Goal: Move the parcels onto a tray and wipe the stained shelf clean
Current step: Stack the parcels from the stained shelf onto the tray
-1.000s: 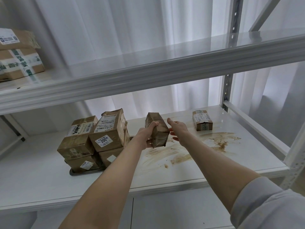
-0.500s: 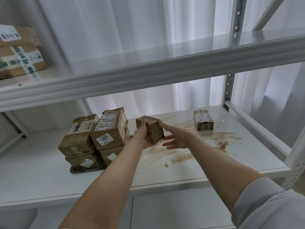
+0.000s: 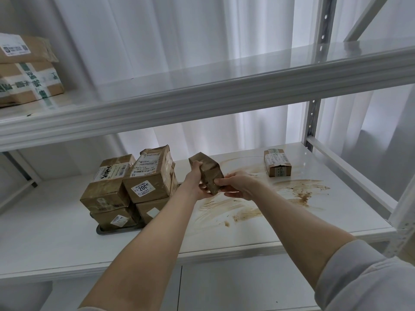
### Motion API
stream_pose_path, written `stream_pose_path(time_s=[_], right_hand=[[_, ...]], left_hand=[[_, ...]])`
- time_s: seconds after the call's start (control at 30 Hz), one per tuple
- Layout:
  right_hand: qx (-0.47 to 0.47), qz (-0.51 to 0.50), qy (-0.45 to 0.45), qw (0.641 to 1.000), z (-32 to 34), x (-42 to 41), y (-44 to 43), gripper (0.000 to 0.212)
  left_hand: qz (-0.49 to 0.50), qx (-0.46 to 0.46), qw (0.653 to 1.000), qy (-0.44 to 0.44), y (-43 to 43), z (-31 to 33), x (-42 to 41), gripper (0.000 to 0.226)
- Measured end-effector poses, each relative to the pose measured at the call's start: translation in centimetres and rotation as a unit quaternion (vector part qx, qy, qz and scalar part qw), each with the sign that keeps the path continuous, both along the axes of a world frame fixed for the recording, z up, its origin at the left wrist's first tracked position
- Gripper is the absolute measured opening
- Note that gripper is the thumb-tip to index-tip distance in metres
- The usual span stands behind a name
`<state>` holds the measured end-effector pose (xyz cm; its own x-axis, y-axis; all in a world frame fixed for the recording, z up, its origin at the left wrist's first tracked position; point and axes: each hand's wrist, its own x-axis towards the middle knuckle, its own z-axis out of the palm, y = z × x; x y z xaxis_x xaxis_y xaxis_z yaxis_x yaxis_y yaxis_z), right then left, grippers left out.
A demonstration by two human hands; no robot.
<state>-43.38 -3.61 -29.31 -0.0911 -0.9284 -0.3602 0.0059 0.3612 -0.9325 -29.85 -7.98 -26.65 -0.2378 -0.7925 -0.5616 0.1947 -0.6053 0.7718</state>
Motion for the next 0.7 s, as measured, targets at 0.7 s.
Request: stream_pose_path(time_s=[0.7], right_hand=[[-0.101, -0.088, 0.171, 0.976, 0.3, 0.4, 0.0, 0.037]], left_hand=[[-0.077, -0.139, 0.987, -0.019, 0.3, -0.2, 1.1, 0.041]])
